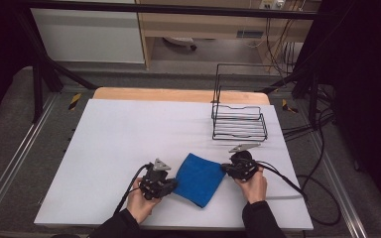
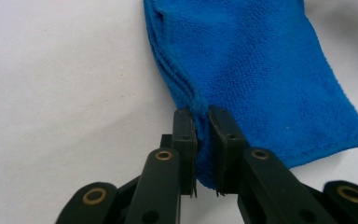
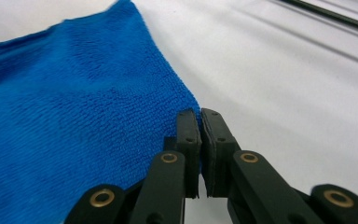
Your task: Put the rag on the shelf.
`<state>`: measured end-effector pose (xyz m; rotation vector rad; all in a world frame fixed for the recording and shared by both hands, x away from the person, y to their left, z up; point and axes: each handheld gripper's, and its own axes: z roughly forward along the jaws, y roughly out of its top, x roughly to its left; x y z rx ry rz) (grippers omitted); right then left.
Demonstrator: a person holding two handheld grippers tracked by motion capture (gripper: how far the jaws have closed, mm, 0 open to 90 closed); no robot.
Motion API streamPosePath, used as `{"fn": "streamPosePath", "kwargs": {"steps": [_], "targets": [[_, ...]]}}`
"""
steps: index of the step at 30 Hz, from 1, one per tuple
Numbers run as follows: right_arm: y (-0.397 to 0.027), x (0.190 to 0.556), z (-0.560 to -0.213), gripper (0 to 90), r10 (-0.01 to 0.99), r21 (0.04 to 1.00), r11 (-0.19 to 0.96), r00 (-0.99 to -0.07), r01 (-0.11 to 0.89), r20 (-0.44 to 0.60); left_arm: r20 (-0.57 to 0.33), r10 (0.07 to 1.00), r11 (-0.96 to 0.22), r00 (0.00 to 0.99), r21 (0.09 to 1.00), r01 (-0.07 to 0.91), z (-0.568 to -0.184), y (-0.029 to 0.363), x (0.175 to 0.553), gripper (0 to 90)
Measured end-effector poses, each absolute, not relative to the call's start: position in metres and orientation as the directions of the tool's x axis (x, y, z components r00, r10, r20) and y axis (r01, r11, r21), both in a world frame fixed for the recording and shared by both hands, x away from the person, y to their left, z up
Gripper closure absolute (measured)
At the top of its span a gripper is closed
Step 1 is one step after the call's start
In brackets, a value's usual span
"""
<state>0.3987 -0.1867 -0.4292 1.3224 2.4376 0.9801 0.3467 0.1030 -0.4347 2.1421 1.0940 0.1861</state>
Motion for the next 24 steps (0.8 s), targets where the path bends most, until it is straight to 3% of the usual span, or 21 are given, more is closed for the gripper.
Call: {"fn": "streamPosePath", "kwargs": {"steps": [4,5,6,9,11,13,18,24], "targets": [[-0.185,0.395,-0.433,77.3,0.806,0.660,0.394,-0.586,0.640,0.087,-0.176,0.758,-0.378,0.628,0.665,0.644,-0.438,0.106,0.347,77.6],[-0.187,0.386,-0.429,64.4,0.802,0.690,0.377,-0.591,0.618,0.090,-0.168,0.757,-0.385,0.632,0.667,0.638,-0.437,0.108,0.347,70.5],[-0.187,0.386,-0.429,64.4,0.802,0.690,0.377,-0.591,0.618,0.090,-0.166,0.753,-0.387,0.636,0.671,0.633,-0.437,0.109,0.347,70.5],[-0.191,0.360,-0.419,50.7,0.770,0.754,0.317,-0.620,0.576,0.149,-0.136,0.741,-0.403,0.657,0.693,0.598,-0.432,0.120,0.347,58.8],[-0.191,0.354,-0.418,48.5,0.756,0.758,0.312,-0.633,0.573,0.167,-0.127,0.741,-0.408,0.659,0.695,0.592,-0.431,0.123,0.347,55.3],[-0.187,0.335,-0.423,47.7,0.717,0.748,0.320,-0.664,0.582,0.210,-0.120,0.735,-0.417,0.668,0.696,0.584,-0.429,0.130,0.349,45.1],[-0.175,0.320,-0.426,48.7,0.692,0.741,0.339,-0.687,0.580,0.221,-0.122,0.734,-0.412,0.668,0.701,0.582,-0.426,0.152,0.352,30.0],[-0.150,0.310,-0.440,57.2,0.644,0.707,0.393,-0.725,0.588,0.245,-0.132,0.740,-0.388,0.660,0.718,0.578,-0.428,0.183,0.353,24.9]]}}
